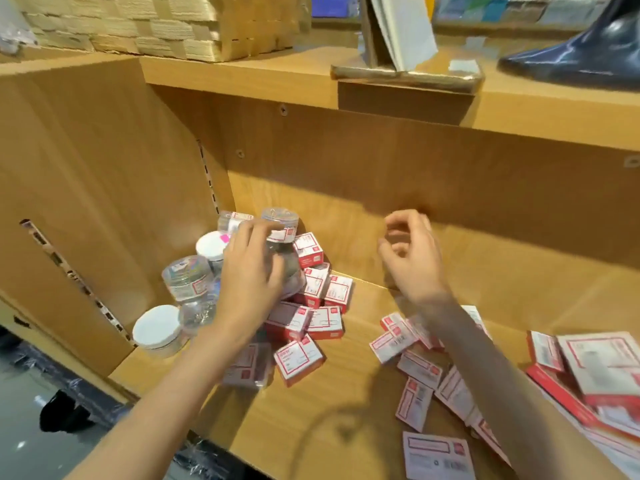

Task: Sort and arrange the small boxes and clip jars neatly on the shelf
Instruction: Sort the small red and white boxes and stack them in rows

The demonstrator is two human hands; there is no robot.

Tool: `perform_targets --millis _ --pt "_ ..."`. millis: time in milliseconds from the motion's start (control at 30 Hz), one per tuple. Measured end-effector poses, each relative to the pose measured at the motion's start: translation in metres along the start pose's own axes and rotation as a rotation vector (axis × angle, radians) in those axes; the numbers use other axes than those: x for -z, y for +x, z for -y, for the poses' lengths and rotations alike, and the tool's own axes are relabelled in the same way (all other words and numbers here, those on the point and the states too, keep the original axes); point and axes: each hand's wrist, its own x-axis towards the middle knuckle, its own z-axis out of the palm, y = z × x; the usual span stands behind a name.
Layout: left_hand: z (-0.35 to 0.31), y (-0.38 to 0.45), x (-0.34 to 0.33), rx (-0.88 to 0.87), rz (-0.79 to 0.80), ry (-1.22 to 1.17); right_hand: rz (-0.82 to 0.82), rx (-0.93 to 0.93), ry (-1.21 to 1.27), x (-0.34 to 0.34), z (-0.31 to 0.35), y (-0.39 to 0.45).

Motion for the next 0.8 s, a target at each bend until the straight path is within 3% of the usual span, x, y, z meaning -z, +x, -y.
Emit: perform_targets --millis 100,300,367,467,600,800 --pt "-0.044 -0.003 -0.041 -0.104 0.115 -0.145 -0.115 -0.012 -0.097 0.071 -0.027 -0.026" --pt "-0.137 -0.049 -0.125 -0.243 0.486 -0.278 -0.282 -0.238 -0.464 0.224 -0.082 -0.11" --pt "-0.169 -0.068 -0.146 -0.315 0.59 -0.246 -0.258 -0.382 -0.703 0.271 -0.101 -0.137" --pt "-0.212 -0.091 -0.172 -0.409 0.653 -0.175 -0.031 -0.673 -1.0 0.328 -0.125 -0.168" --pt "-0.251 -0.114 -0.197 -0.423 0.73 -0.145 0.214 -0.498 -1.035 0.351 -0.143 -0.182" --pt "-0.277 -0.126 -0.212 -0.489 0.665 -0.051 0.141 -0.268 -0.663 0.347 -0.15 -0.185"
